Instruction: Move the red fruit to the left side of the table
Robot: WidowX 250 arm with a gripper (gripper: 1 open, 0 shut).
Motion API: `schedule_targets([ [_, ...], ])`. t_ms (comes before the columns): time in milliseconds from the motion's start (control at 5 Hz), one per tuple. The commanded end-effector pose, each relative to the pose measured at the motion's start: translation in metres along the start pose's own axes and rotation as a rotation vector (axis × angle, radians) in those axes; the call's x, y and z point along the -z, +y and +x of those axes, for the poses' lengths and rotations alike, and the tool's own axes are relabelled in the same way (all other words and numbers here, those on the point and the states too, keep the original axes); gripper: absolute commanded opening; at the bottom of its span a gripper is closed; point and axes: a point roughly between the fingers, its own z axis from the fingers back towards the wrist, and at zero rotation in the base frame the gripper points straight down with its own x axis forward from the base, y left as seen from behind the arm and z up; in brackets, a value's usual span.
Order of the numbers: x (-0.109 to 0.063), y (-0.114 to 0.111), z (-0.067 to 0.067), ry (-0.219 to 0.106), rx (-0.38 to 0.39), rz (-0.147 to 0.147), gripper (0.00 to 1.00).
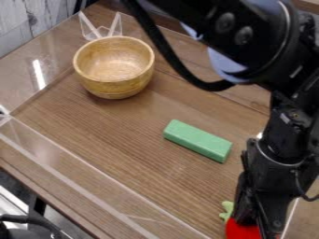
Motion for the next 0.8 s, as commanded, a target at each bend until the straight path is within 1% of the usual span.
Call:
schedule_targets([
  [0, -0.011, 0.017, 0.014, -0.042, 0.048, 0.025, 0.0],
  [200, -0.01, 0.027, 0.018, -0.043, 0.092, 0.029, 0.0],
  [400, -0.013, 0.033, 0.022, -0.044, 0.147, 0.034, 1.0],
  [600, -0.006, 0.032, 0.013, -0.046, 0.146, 0.029, 1.0],
])
